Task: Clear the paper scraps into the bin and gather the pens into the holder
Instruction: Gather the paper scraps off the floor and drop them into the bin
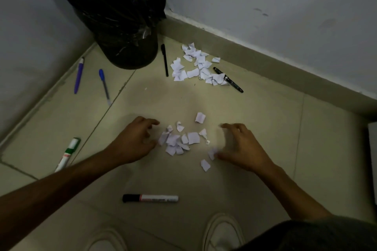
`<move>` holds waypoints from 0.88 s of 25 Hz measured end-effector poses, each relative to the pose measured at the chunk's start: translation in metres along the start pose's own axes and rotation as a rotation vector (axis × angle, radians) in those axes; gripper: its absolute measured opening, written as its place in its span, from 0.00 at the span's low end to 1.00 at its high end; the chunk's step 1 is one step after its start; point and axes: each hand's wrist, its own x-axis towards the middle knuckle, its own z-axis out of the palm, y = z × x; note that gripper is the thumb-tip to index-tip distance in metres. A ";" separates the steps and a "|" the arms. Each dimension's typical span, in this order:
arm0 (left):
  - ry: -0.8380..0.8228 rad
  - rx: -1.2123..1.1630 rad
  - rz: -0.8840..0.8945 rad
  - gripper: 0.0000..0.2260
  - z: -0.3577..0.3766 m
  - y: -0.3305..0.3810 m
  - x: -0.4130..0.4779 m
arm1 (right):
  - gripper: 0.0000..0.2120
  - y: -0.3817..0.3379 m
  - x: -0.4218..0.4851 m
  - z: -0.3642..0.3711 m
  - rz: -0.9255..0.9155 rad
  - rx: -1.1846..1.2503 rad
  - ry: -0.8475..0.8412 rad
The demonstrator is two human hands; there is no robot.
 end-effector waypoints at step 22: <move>0.026 -0.090 0.032 0.23 -0.036 0.010 0.033 | 0.24 -0.052 0.133 -0.037 -0.208 0.067 0.314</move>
